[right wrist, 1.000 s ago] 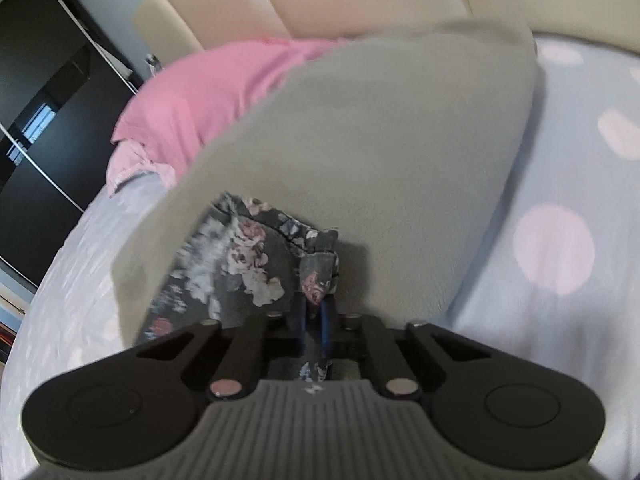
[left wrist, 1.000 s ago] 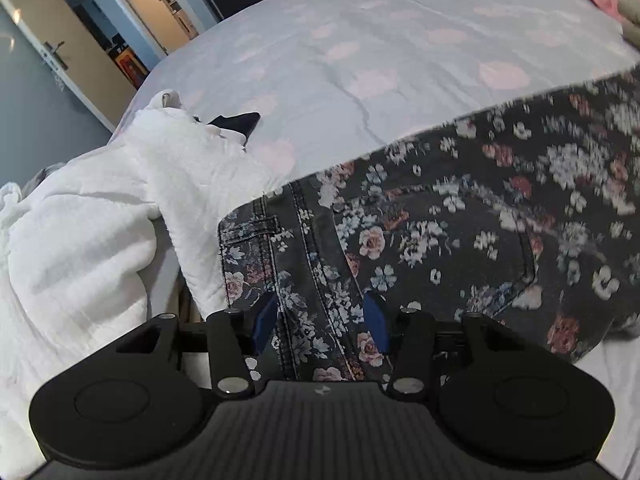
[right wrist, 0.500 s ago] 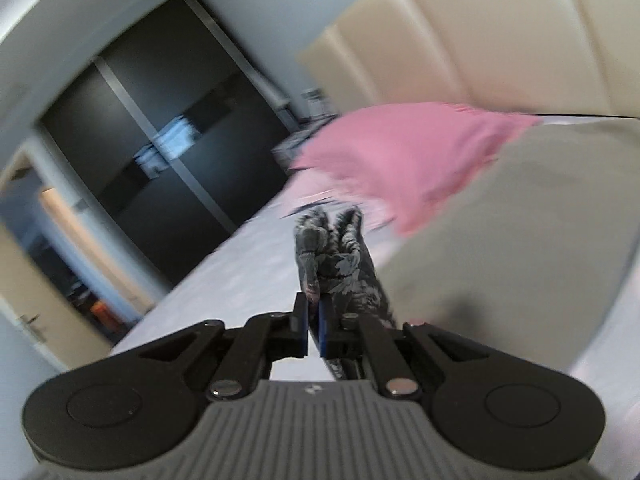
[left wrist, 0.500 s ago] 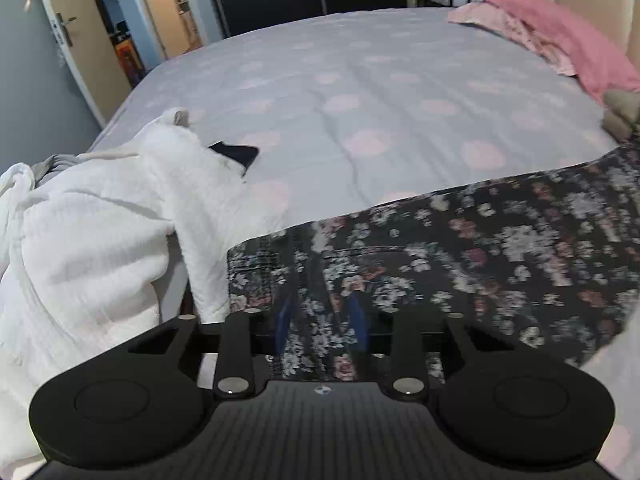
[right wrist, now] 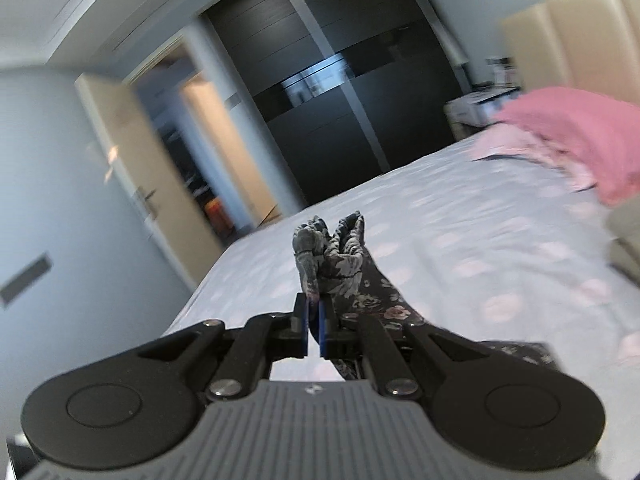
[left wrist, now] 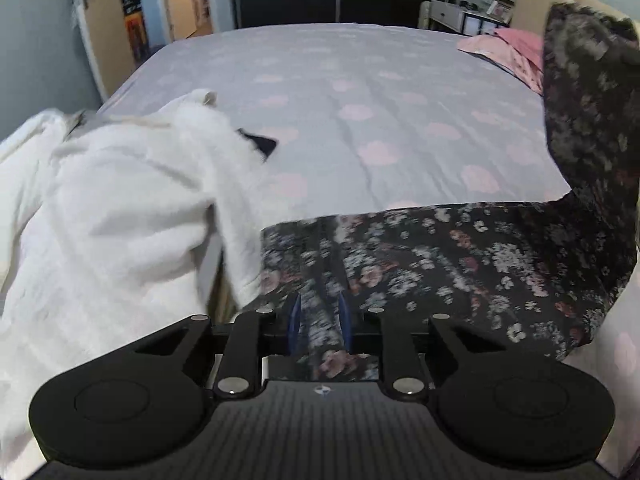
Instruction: Fold clothes
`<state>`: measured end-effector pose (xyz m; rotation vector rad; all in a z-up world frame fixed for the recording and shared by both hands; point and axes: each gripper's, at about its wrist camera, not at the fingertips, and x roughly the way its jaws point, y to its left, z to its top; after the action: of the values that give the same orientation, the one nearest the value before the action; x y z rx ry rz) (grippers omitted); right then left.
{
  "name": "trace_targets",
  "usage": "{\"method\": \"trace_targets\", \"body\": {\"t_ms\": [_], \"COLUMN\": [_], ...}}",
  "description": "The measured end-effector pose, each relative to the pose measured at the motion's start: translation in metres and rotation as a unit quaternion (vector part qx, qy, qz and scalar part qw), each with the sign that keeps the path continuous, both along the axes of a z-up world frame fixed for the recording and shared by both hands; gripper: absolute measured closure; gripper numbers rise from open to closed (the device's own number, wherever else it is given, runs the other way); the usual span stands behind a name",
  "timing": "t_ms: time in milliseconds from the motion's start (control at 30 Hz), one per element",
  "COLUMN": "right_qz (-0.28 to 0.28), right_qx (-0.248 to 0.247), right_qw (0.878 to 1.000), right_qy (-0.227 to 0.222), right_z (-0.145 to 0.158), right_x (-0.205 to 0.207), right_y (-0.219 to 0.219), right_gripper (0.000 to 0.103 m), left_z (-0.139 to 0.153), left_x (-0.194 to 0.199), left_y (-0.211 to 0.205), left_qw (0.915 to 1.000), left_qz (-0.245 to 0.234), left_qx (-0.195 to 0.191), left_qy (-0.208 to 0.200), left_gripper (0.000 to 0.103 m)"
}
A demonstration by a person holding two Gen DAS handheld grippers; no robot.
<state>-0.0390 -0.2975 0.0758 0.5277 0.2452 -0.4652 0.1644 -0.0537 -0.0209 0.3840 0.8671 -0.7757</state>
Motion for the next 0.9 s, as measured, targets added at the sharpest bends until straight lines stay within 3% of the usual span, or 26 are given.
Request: {"method": "trace_targets", "body": {"t_ms": [200, 300, 433, 500, 633, 667, 733, 800, 900], "right_qz": [0.093, 0.138, 0.171, 0.176, 0.191, 0.198, 0.21, 0.221, 0.236], "right_qx": [-0.05, -0.076, -0.118, -0.133, -0.141, -0.143, -0.151, -0.163, -0.18], "right_qw": [0.992, 0.982, 0.966, 0.96, 0.951, 0.948, 0.942, 0.936, 0.928], "right_qy": [0.068, 0.103, 0.154, 0.169, 0.197, 0.204, 0.213, 0.219, 0.227], "right_z": [-0.057, -0.085, -0.127, -0.144, -0.161, -0.164, -0.166, -0.163, -0.16], "right_x": [0.061, 0.091, 0.1, 0.101, 0.108, 0.107, 0.099, 0.088, 0.071], "right_y": [0.094, 0.139, 0.175, 0.18, 0.192, 0.195, 0.195, 0.193, 0.19], "right_gripper": [0.098, 0.098, 0.098, 0.098, 0.094, 0.092, 0.086, 0.068, 0.067], "left_z": [-0.01, -0.013, -0.012, -0.011, -0.014, -0.015, -0.018, -0.021, -0.027], "left_x": [0.017, 0.021, 0.023, 0.024, 0.026, 0.027, 0.028, 0.028, 0.028], "left_y": [0.026, 0.032, 0.029, 0.028, 0.023, 0.023, 0.021, 0.017, 0.011], "left_qw": [0.9994, 0.999, 0.9982, 0.9977, 0.9955, 0.9946, 0.9925, 0.9909, 0.9887], "left_qz": [0.023, 0.028, 0.029, 0.03, 0.033, 0.037, 0.046, 0.051, 0.057], "left_qx": [-0.007, -0.011, -0.023, -0.029, -0.047, -0.05, -0.057, -0.059, -0.059], "left_qy": [0.026, 0.035, 0.047, 0.053, 0.076, 0.083, 0.098, 0.109, 0.126], "left_gripper": [0.086, 0.086, 0.086, 0.086, 0.069, 0.063, 0.06, 0.059, 0.052]}}
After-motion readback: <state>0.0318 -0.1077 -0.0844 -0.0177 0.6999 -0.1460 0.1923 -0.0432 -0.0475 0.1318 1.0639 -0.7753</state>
